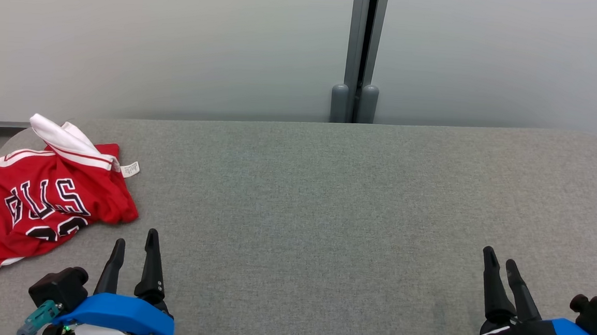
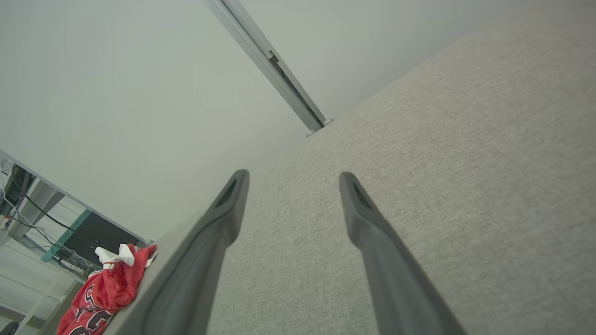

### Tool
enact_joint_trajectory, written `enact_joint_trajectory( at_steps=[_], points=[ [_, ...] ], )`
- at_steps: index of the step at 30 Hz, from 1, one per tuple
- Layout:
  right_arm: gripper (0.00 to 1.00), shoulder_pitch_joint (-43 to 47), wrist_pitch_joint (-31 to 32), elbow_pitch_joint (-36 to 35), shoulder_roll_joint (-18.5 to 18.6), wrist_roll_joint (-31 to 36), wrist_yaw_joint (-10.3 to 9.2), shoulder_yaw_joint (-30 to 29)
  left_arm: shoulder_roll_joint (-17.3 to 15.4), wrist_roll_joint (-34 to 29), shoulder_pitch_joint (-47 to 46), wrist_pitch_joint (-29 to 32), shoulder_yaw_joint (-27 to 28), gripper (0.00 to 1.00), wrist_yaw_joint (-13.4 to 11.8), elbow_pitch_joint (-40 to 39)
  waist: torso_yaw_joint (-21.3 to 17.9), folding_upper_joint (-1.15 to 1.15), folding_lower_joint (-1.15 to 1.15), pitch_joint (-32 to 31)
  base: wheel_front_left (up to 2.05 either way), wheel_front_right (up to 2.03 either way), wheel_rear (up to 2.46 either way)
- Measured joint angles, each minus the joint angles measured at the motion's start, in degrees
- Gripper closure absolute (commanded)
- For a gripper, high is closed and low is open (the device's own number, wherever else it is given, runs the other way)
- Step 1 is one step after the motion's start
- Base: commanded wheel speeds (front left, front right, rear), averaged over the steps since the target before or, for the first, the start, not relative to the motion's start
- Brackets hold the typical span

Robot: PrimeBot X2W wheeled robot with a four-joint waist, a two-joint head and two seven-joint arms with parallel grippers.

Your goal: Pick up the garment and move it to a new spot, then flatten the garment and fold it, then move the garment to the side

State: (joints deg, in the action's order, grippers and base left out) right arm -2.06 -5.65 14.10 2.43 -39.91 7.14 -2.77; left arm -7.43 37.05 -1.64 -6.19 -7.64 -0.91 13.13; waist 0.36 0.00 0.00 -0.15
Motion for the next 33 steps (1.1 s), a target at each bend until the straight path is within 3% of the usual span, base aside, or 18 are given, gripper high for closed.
enact_joint_trajectory(
  at_steps=[14, 15, 33],
  points=[
    [0.0, 0.3, -1.8, 0.0, 0.0, 8.8, 0.03, 0.7, -1.1, -8.1, 0.0, -2.1, -2.3, 0.0, -1.5, 0.7, 0.0, 0.0, 0.0, -0.2, 0.0, 0.0, 0.0],
    [0.0, 0.4, -2.6, -0.1, 0.1, 12.7, 0.12, 0.6, -1.4, -11.1, 0.0, -3.0, -2.9, 0.0, -2.1, 1.2, 0.2, 0.0, 0.0, -0.3, 0.0, 0.0, 0.0],
    [0.0, 1.1, -3.3, -0.2, 0.1, 21.5, 0.26, 0.7, -1.4, -17.2, 0.4, -5.3, -4.0, 0.0, -2.3, 3.5, 0.3, 0.0, 0.0, -0.4, 0.0, 0.0, 0.0]
  ],
)
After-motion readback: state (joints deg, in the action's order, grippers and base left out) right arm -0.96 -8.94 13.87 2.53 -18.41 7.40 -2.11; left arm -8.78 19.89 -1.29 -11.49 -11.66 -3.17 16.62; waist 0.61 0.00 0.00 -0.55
